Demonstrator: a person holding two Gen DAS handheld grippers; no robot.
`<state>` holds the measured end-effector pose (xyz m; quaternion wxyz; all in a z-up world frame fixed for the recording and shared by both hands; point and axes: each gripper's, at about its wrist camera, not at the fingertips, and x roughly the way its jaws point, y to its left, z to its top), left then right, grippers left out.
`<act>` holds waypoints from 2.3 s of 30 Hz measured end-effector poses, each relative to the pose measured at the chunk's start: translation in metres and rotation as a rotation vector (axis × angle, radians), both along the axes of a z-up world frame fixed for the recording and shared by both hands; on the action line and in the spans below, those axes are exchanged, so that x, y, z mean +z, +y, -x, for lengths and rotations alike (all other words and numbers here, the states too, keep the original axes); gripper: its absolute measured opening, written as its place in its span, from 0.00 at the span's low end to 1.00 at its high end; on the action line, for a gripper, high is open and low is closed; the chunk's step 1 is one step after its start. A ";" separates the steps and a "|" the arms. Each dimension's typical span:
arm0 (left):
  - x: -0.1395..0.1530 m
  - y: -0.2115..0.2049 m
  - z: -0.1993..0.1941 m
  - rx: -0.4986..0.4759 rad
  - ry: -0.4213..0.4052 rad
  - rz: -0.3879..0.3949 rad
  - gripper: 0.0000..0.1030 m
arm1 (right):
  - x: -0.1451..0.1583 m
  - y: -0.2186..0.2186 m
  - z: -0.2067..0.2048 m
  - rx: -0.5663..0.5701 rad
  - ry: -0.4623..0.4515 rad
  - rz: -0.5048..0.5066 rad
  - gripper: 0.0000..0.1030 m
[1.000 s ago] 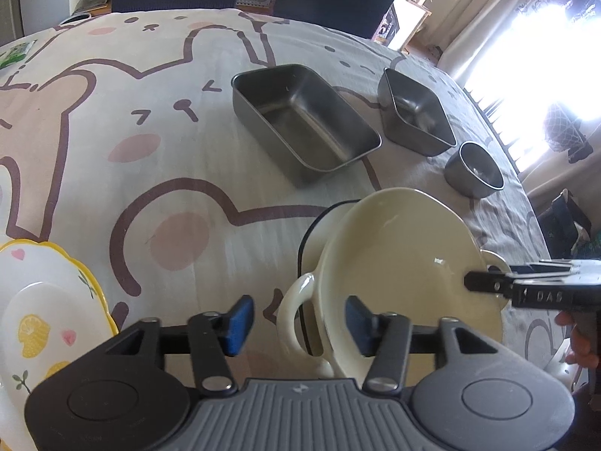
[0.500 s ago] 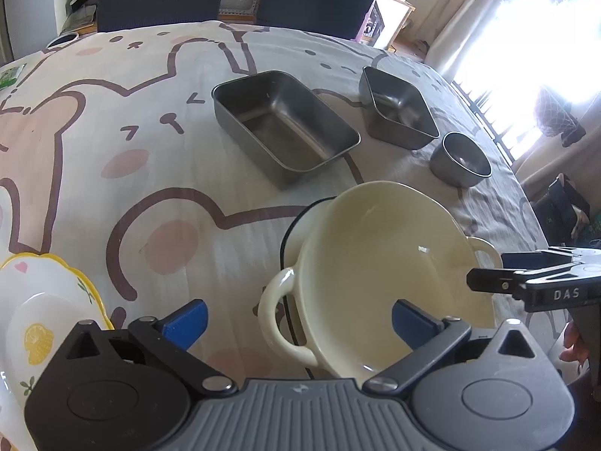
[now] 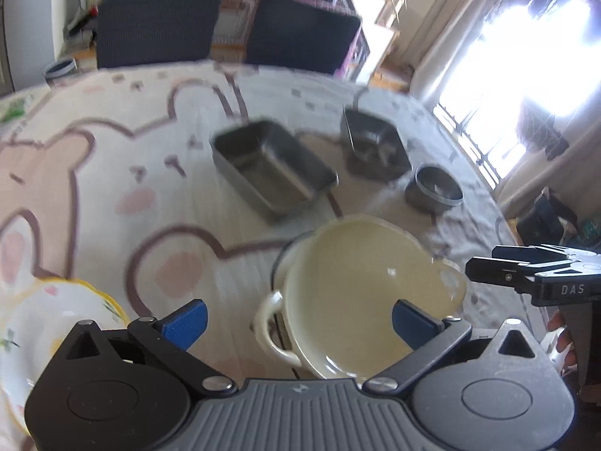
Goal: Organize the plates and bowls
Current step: 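Lift both grippers away from the stacked bowl and plate, then move both grippers to the lemon-print bowl and close on its rim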
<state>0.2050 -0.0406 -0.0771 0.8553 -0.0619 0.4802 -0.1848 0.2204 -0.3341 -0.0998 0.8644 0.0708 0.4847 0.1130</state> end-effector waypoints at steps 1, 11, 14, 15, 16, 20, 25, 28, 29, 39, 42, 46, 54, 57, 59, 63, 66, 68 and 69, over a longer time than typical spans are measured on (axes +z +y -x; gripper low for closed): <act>0.006 0.004 0.001 0.006 -0.021 -0.001 1.00 | 0.007 0.003 0.001 0.002 -0.024 -0.011 1.00; 0.045 0.066 0.016 0.101 -0.171 -0.083 1.00 | 0.048 0.054 -0.010 0.040 -0.145 -0.112 1.00; 0.047 0.091 0.019 0.150 -0.178 -0.115 1.00 | 0.051 0.083 -0.017 0.070 -0.148 -0.108 1.00; 0.047 0.099 0.020 0.168 -0.177 -0.125 1.00 | 0.052 0.092 -0.020 0.073 -0.141 -0.105 1.00; 0.047 0.108 0.021 0.186 -0.180 -0.131 1.00 | 0.051 0.102 -0.024 0.076 -0.133 -0.106 1.00; 0.046 0.143 0.022 0.264 -0.177 -0.141 0.98 | 0.044 0.132 -0.036 0.091 -0.091 -0.123 1.00; 0.034 0.178 0.019 0.310 -0.128 -0.146 0.77 | 0.034 0.177 -0.044 0.150 -0.077 -0.099 0.99; 0.022 0.195 0.017 0.332 -0.087 -0.166 0.63 | 0.027 0.203 -0.045 0.182 -0.096 -0.075 0.99; 0.017 0.199 0.017 0.338 -0.071 -0.168 0.57 | 0.024 0.209 -0.045 0.196 -0.081 -0.081 0.97; -0.030 0.223 0.017 0.337 0.075 -0.197 0.22 | -0.013 0.256 -0.056 0.272 0.131 -0.117 0.33; -0.041 0.224 0.016 0.318 0.102 -0.179 0.22 | -0.024 0.265 -0.057 0.262 0.177 -0.079 0.29; -0.052 0.221 0.014 0.297 0.125 -0.190 0.19 | -0.037 0.272 -0.056 0.286 0.209 -0.042 0.24; -0.045 0.221 0.012 0.290 0.101 -0.179 0.12 | -0.056 0.290 -0.055 0.326 0.246 0.043 0.19; -0.032 0.227 0.015 0.311 0.073 -0.117 0.13 | -0.058 0.295 -0.056 0.334 0.242 0.052 0.17; -0.028 0.227 0.015 0.306 0.067 -0.089 0.13 | -0.058 0.298 -0.055 0.342 0.236 0.065 0.15; -0.040 0.221 0.013 0.288 0.110 -0.084 0.13 | -0.061 0.300 -0.054 0.345 0.231 0.093 0.15; -0.053 0.217 0.012 0.270 0.145 -0.104 0.13 | -0.062 0.301 -0.053 0.349 0.240 0.096 0.15; -0.059 0.215 0.011 0.262 0.160 -0.120 0.14 | -0.064 0.300 -0.054 0.348 0.259 0.089 0.15; -0.062 0.215 0.010 0.258 0.162 -0.125 0.14 | -0.064 0.300 -0.054 0.345 0.260 0.088 0.16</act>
